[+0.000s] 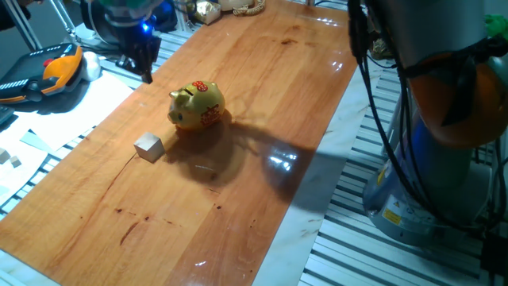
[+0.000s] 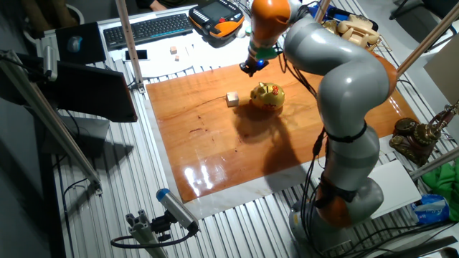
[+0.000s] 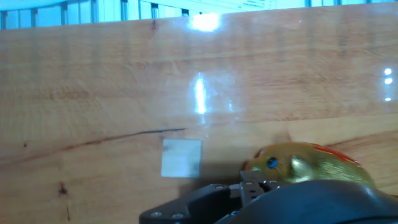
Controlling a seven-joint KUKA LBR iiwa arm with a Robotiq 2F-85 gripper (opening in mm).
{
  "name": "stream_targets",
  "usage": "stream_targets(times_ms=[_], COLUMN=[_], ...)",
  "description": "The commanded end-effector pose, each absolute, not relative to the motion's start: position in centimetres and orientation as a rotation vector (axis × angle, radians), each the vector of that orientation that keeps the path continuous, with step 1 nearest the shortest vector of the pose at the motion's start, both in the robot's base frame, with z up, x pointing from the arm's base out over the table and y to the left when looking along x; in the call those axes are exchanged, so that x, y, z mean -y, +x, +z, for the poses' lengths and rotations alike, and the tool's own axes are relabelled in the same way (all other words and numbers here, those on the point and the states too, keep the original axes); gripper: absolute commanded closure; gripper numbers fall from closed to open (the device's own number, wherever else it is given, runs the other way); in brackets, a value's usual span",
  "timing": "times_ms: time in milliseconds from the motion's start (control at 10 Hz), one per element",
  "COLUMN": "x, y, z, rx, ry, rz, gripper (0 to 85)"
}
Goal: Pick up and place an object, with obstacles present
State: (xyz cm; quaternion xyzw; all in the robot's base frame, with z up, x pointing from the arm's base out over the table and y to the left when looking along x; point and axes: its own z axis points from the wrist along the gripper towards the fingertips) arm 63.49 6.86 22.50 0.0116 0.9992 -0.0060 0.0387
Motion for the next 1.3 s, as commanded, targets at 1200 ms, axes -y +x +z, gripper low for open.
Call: stream_targets(times_ms=[1200], x=[-5.1], y=[61.5], z=[25.3], rx=[-3.094], ry=[-0.069], rz=[-0.075], gripper=[85.0])
